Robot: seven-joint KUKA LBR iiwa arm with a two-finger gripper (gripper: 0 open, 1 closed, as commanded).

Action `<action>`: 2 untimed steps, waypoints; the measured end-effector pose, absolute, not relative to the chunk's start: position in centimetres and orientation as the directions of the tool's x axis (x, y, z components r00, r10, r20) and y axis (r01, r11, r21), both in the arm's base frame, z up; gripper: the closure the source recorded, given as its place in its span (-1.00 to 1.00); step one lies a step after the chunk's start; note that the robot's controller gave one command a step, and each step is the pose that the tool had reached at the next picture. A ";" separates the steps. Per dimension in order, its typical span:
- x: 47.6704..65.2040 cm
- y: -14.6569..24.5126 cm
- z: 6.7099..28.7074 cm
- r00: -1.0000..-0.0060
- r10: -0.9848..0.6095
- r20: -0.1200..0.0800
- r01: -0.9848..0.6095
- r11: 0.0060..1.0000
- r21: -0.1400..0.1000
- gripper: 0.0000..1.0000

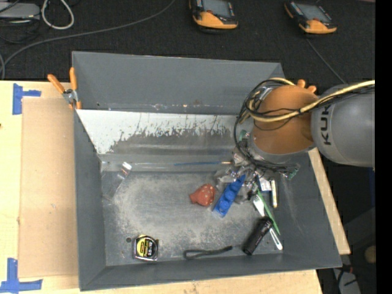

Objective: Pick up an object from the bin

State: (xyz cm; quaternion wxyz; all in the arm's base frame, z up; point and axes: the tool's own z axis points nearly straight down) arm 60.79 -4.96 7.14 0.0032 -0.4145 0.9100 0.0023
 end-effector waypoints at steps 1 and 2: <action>60.7 -4.9 8.5 -0.657 -0.754 -0.006 -0.754 0.657 0.004 1.00; 60.5 -4.8 12.5 -0.658 -0.753 -0.003 -0.753 0.658 0.011 1.00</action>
Offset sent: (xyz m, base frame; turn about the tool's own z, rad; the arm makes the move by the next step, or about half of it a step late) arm -0.0009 0.0003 0.1239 0.0007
